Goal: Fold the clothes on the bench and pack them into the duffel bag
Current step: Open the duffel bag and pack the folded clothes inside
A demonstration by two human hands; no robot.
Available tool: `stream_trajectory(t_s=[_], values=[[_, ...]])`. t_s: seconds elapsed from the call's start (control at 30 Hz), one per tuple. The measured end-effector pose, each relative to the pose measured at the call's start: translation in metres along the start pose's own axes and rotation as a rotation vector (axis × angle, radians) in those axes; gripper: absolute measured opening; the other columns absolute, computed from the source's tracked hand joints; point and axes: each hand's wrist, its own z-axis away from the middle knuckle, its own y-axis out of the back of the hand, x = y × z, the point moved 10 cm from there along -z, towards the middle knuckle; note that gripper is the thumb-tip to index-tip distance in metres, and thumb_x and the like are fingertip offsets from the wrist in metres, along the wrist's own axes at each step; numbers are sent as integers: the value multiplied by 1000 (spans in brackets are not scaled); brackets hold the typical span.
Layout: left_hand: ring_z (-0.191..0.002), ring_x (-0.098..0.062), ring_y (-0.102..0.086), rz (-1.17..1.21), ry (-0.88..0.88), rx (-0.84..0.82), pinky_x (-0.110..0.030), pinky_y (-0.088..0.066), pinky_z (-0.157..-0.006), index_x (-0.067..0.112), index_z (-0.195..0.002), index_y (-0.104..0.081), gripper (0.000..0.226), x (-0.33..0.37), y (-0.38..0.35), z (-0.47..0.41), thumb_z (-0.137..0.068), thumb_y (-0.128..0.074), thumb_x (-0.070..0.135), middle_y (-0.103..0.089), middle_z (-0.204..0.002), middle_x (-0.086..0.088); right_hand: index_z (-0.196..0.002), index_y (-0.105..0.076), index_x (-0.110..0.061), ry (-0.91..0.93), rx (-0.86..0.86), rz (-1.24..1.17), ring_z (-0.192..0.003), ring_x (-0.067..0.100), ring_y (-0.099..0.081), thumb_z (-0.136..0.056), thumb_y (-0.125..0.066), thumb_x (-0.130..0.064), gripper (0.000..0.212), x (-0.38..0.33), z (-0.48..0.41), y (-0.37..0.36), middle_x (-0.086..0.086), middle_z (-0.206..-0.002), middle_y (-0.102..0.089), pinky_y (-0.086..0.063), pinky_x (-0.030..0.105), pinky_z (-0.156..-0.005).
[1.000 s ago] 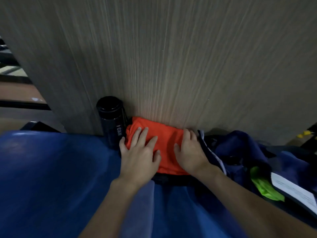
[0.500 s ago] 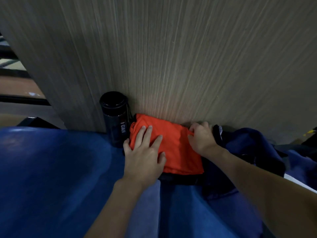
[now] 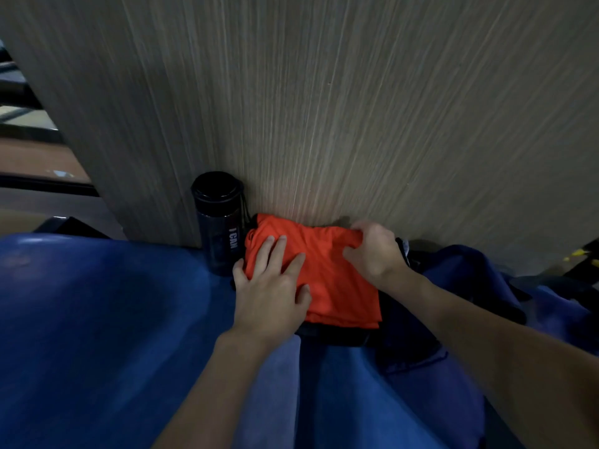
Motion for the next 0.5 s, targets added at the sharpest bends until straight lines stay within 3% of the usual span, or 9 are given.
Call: stream_trajectory(t_s=[0.13,0.23,0.37,0.5], values=[[-151,-13,19,33,-3,4,-58,-4,-118,33,-155,-25,59,0,1,0,-100,-38,51,6,-167,1,-106,-60,-19,47,10,-3,-87,20,-60,-79,-67,-13,29,-12,0,6,4,-99,-62,-40,22,-70],[-151,-12,18,57,-6,21,-57,-4,-119,33,-155,-27,59,0,4,2,-100,-41,50,6,-167,1,-117,-52,-16,-18,1,-9,-91,16,-56,-78,-71,-16,44,-12,2,9,3,-106,-57,-37,18,-69],[-152,-17,3,254,13,184,-54,-14,-119,29,-145,-47,50,-1,22,3,-96,-55,36,-7,-166,-3,-91,-66,3,-147,-39,-18,-69,22,-64,-75,-69,-12,22,0,6,10,10,-81,-67,-56,32,-59],[-143,-27,-27,347,150,347,-54,-34,-110,20,-137,-55,48,-18,39,8,-90,-66,25,-27,-157,-7,-92,-69,-11,-88,-74,-44,-78,21,-68,-77,-68,-13,15,-10,9,10,7,-84,-71,-58,31,-73]])
